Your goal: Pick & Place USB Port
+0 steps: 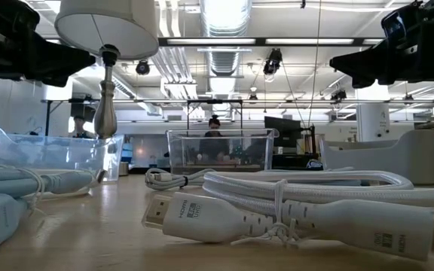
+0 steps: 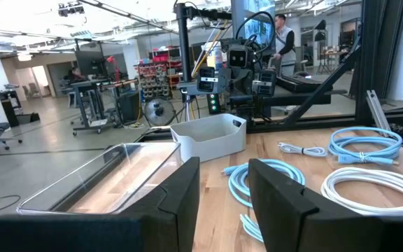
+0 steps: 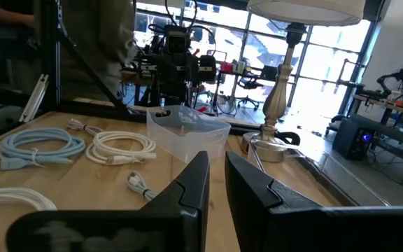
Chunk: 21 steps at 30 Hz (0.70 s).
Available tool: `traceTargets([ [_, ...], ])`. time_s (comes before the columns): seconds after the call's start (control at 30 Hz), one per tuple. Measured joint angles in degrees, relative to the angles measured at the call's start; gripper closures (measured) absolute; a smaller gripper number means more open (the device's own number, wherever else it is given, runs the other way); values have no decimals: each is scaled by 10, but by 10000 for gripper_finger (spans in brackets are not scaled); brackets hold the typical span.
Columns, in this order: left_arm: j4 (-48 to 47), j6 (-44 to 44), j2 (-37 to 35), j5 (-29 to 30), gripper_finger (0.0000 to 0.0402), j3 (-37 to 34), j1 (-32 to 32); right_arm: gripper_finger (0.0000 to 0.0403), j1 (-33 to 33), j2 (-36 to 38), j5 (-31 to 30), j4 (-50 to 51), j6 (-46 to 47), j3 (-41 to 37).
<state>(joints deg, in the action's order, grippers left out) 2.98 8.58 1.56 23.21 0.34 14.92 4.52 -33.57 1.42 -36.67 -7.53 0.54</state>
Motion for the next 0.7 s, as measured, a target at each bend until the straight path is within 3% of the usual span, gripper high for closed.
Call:
traceTargets([
  [0.7, 25, 0, 0, 0, 275, 0, 0, 360, 0, 0, 0, 0, 0, 0],
])
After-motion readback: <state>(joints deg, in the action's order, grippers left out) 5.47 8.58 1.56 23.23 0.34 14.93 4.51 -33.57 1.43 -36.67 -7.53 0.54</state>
